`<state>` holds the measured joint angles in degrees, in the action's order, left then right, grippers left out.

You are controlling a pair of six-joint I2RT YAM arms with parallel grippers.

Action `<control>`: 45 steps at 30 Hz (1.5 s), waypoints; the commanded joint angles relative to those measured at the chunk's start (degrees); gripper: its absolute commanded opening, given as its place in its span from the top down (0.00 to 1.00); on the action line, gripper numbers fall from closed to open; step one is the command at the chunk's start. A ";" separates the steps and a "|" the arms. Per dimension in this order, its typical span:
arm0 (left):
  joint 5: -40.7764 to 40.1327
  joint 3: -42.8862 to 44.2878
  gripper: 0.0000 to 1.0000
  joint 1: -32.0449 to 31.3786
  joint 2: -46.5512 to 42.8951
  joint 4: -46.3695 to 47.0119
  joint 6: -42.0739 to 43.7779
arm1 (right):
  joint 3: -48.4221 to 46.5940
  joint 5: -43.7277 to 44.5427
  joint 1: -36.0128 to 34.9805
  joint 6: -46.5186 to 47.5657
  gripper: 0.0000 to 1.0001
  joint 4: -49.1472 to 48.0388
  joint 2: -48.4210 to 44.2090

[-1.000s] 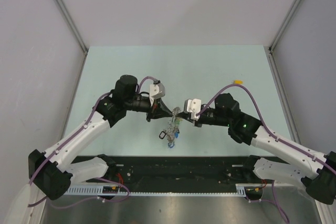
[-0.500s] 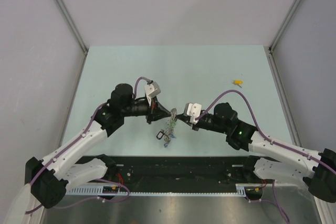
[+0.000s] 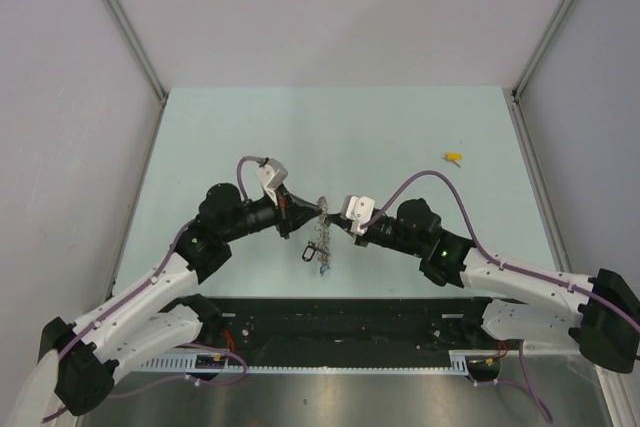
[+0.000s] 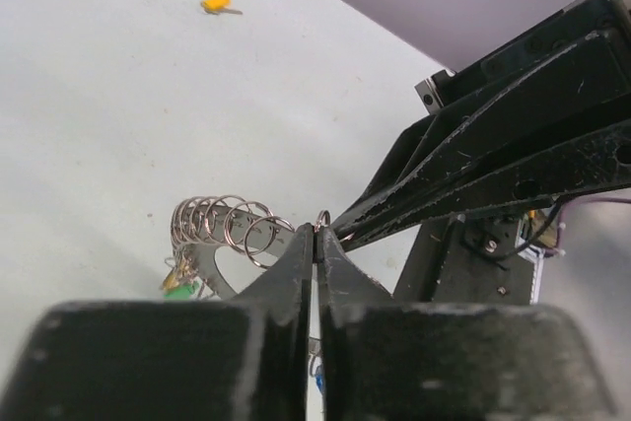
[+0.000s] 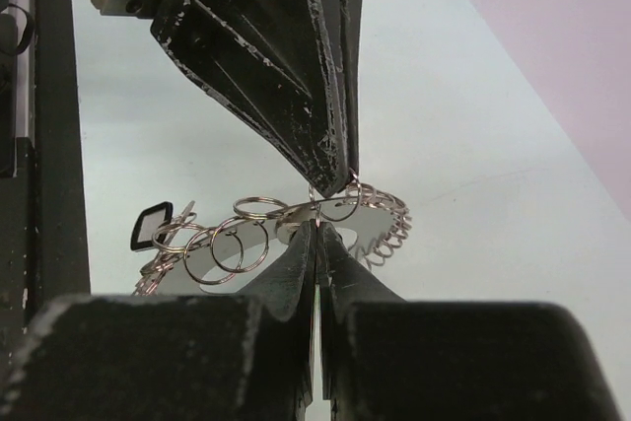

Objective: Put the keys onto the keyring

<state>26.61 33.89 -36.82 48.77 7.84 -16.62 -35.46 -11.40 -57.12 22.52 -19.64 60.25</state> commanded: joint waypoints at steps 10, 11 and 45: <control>-15.08 4.77 0.18 5.51 -6.14 -3.25 6.42 | -7.42 -6.97 13.69 -0.64 1.00 -0.31 4.07; -16.40 5.13 0.12 6.22 -6.49 -5.27 6.60 | -9.95 -7.67 14.75 -0.90 1.00 -0.40 6.70; -50.60 0.30 0.00 8.69 -39.10 -39.12 -0.86 | 9.27 10.78 24.60 -33.68 0.34 12.76 0.00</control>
<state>-19.64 33.26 -28.36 13.06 -28.21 -14.59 -25.52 -3.66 -32.18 -8.93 -8.69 69.36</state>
